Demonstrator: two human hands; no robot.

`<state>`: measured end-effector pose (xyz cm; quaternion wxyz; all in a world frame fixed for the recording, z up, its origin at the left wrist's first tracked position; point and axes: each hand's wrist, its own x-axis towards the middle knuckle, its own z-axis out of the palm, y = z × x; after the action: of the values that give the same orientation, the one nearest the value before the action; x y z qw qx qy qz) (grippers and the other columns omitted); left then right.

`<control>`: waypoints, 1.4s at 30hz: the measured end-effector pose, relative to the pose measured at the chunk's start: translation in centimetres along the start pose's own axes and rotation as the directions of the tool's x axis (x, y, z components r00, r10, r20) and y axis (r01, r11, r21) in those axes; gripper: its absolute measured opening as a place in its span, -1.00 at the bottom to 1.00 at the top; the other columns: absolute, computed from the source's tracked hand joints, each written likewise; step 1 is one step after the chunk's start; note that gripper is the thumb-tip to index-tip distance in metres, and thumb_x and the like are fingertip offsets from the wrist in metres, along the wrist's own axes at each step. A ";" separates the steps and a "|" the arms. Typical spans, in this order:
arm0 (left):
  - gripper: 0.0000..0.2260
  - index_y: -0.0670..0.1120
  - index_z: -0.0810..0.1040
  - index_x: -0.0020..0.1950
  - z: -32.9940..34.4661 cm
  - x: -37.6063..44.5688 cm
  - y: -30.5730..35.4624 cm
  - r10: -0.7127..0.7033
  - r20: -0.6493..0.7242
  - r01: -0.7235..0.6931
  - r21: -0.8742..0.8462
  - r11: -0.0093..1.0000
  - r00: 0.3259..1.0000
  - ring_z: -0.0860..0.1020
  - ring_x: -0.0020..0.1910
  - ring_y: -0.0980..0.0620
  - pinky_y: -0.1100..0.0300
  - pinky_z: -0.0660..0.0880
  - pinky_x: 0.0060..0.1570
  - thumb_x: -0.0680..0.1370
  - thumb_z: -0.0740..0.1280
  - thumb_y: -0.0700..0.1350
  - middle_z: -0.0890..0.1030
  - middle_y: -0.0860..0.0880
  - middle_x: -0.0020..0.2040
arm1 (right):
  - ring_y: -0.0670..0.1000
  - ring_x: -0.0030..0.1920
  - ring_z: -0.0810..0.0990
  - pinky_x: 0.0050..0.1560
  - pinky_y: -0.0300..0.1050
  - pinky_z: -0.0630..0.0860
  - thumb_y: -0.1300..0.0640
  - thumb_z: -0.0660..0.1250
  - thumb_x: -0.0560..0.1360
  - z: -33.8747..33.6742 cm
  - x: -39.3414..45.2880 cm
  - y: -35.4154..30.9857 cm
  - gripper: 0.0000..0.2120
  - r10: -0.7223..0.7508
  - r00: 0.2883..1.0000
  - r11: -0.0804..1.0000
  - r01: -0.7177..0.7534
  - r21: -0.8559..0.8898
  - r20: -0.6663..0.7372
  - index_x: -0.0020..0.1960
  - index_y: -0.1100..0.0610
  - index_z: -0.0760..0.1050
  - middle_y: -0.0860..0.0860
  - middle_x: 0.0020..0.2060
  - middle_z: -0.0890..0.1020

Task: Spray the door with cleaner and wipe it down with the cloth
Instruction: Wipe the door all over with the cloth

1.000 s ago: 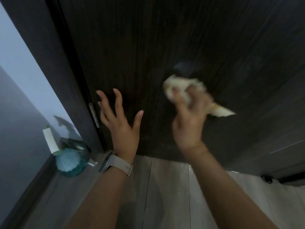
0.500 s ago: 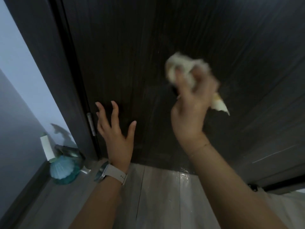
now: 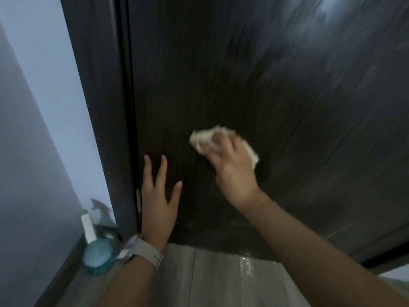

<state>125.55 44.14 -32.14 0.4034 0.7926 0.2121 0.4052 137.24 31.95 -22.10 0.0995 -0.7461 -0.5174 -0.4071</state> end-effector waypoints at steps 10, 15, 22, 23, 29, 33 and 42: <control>-0.52 0.12 0.25 0.53 -1.9 2.0 9.5 0.158 0.023 -0.159 0.067 0.985 0.987 0.07 0.56 0.00 0.00 0.13 0.48 0.63 0.23 -0.15 0.02 0.10 0.60 | 0.12 0.09 0.44 0.09 -0.18 0.41 0.51 0.31 0.34 -11.0 -1.0 4.8 -0.46 0.418 0.904 0.890 -0.426 0.160 0.087 0.23 0.11 0.59 0.10 0.05 0.49; -0.53 0.08 0.29 0.52 2.7 3.7 19.9 0.489 0.196 -0.496 -0.018 0.868 0.850 0.07 0.55 0.06 0.08 0.11 0.48 0.62 0.25 -0.14 0.09 0.05 0.59 | -0.19 -0.12 0.51 -0.17 -0.48 0.42 0.53 0.24 0.47 -20.2 -2.4 9.9 -0.48 0.531 0.847 0.784 -0.509 0.355 0.040 0.20 -0.01 0.56 -0.02 -0.08 0.41; -0.56 -0.04 0.40 0.47 9.1 7.2 32.3 0.761 0.248 -0.776 -0.056 0.628 0.599 0.16 0.54 -0.07 -0.16 0.21 0.47 0.59 0.31 -0.18 0.22 -0.07 0.56 | -0.16 -0.07 0.49 -0.09 -0.49 0.40 0.53 0.30 0.43 -26.7 -6.7 16.1 -0.43 0.625 0.766 0.774 -0.582 0.248 -0.153 0.25 -0.04 0.52 0.03 -0.03 0.45; -0.56 -0.04 0.40 0.47 10.0 7.6 33.8 0.776 0.247 -0.791 -0.054 0.610 0.581 0.15 0.55 -0.07 -0.15 0.19 0.48 0.59 0.31 -0.17 0.22 -0.07 0.56 | -0.15 -0.04 0.48 -0.07 -0.47 0.40 0.50 0.31 0.44 -27.5 -7.4 17.4 -0.42 0.623 0.764 0.779 -0.585 0.223 -0.171 0.26 -0.07 0.50 0.01 -0.01 0.45; -0.55 -0.07 0.34 0.51 17.0 10.2 43.2 0.848 0.155 -0.860 0.016 0.511 0.507 0.09 0.57 -0.05 -0.03 -0.01 0.55 0.61 0.28 -0.16 0.19 -0.09 0.57 | 0.08 0.08 0.46 0.03 -0.20 0.40 0.42 0.34 0.46 -30.8 -8.4 28.5 -0.49 0.523 0.817 0.841 -0.540 -0.005 -0.244 0.34 0.05 0.51 0.05 0.08 0.43; -0.56 -0.10 0.32 0.52 19.8 12.9 48.6 0.843 -0.060 -0.819 0.211 0.534 0.535 0.14 0.56 -0.07 -0.08 -0.09 0.54 0.62 0.23 -0.14 0.23 -0.10 0.56 | 0.12 0.11 0.41 0.14 -0.24 0.28 0.40 0.28 0.48 -31.8 -5.0 35.5 -0.52 0.323 0.893 0.921 -0.373 -0.113 -0.312 0.37 0.15 0.46 0.10 0.14 0.38; -0.55 -0.14 0.18 0.57 21.5 13.7 49.8 0.771 -0.265 -0.582 0.529 0.618 0.579 0.07 0.57 -0.08 -0.11 -0.06 0.53 0.68 0.08 -0.09 0.11 -0.11 0.57 | 0.12 0.08 0.39 0.18 -0.14 0.32 0.18 0.37 0.49 -33.5 5.7 43.0 -0.68 0.041 0.791 0.993 -0.099 -0.062 -0.611 0.22 0.25 0.58 0.21 0.07 0.46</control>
<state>151.46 14.03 7.31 -0.0154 0.7509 0.0514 0.6582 157.78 -2.38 15.42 0.2416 -0.5980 -0.4112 -0.6442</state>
